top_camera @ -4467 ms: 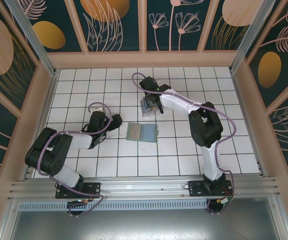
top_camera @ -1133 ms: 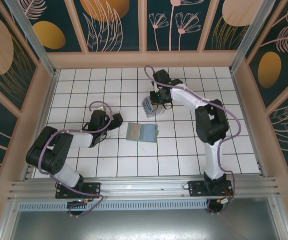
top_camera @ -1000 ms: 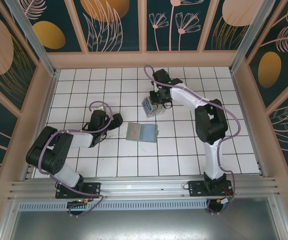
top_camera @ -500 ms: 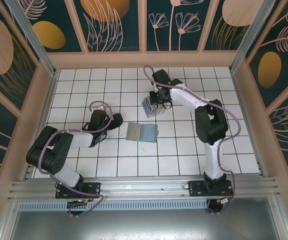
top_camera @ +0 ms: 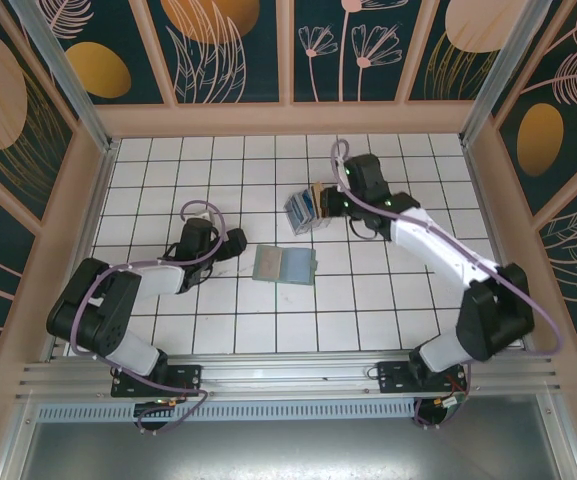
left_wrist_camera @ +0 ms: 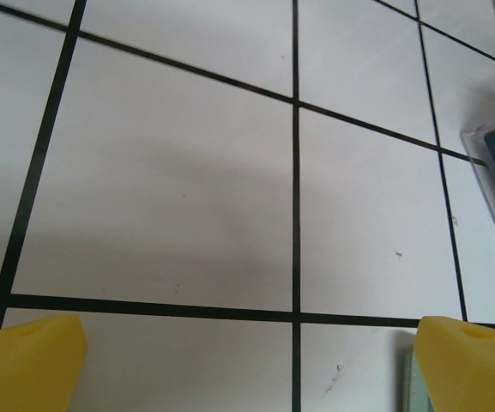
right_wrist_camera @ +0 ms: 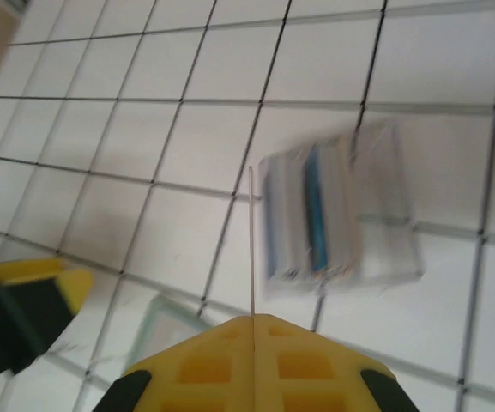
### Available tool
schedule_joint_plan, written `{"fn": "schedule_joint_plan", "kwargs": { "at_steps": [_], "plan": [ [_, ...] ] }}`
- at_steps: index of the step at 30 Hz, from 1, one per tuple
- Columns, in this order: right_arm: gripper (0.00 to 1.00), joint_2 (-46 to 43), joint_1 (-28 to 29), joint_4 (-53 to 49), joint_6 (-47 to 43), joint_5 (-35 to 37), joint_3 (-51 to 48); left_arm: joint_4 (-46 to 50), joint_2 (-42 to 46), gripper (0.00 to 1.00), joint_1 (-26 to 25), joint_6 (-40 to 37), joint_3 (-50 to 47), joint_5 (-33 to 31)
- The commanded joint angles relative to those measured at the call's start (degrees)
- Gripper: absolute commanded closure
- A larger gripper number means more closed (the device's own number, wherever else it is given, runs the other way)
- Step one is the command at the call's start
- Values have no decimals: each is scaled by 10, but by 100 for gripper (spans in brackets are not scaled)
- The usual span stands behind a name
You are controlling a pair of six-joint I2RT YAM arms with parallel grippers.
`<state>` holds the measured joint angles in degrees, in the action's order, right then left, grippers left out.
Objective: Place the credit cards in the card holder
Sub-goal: Insert the credit card into the card slot.
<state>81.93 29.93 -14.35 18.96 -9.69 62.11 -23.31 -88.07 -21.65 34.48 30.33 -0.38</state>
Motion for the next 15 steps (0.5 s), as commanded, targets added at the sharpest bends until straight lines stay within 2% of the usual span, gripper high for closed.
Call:
{"fn": "schedule_joint_plan", "kwargs": {
  "at_steps": [1,4,7,11,13,15],
  "plan": [
    [100,-51,22,134,130,-103,-120,12,15,3,-1,-37,-2,22],
    [100,-91,48,282,232,-127,-243,3,16,5,-1,-39,-6,62],
    [100,-95,56,384,306,-137,-325,41,46,6,-1,23,-18,53],
    [100,-58,69,457,364,-155,-369,-25,101,8,-3,78,-82,149],
    [100,-30,71,490,367,-168,-372,-24,104,11,-8,65,-82,181],
    [100,4,66,509,366,-187,-359,0,94,14,-19,35,-68,181]
  ]
}}
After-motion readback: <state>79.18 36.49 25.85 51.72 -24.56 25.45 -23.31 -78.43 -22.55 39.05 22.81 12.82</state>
